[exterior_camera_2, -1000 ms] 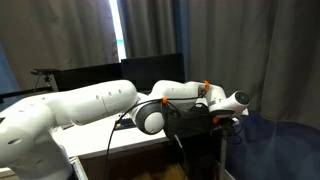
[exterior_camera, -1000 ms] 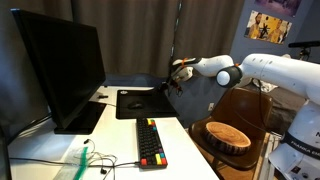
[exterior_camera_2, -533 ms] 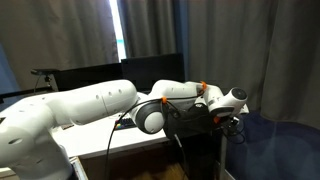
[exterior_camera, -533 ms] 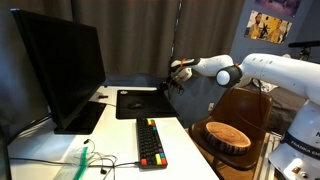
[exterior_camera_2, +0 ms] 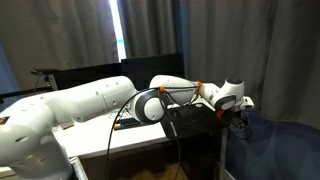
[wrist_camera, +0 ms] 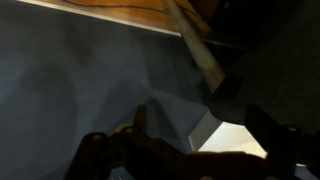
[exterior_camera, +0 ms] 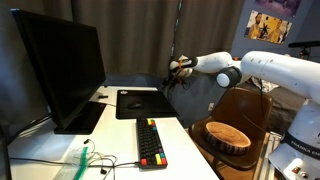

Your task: Push the mat onto the table completely

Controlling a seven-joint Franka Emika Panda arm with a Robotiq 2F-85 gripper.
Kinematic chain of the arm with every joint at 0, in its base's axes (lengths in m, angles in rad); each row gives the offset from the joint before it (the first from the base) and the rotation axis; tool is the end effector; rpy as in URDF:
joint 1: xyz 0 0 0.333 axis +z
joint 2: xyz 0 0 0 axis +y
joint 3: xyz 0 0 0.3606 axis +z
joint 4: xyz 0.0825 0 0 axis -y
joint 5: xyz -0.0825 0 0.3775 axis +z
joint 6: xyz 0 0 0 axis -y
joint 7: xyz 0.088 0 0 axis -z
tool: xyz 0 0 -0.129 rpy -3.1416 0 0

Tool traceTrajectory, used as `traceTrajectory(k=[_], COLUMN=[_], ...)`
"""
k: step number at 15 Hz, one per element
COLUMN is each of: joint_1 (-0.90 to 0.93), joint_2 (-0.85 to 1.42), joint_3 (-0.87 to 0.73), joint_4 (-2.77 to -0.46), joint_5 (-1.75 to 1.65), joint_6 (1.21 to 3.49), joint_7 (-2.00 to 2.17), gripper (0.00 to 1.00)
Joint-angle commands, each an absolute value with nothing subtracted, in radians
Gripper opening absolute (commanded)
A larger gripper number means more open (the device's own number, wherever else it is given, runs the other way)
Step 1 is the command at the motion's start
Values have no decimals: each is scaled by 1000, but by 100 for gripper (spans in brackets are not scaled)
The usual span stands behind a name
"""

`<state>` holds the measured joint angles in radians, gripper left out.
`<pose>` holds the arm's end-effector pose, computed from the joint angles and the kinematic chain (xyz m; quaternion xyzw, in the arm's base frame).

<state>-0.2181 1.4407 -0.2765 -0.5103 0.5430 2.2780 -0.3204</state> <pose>0.8416 -0.2493 0.1516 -0.9759 0.0832 -0.1971 0.0438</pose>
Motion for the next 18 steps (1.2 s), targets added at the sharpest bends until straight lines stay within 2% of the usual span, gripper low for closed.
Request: traceTrajectory(k=[1, 11, 18], joint_1=[-156, -29, -32], joint_2=[1347, 1176, 1078], joint_3=[-343, -363, -330], joint_4=[-570, -566, -557], joint_5=[490, 455, 477], joint_6=[2109, 1559, 1293], joint_7=[-238, -370, -702], gripper=[100, 100, 100])
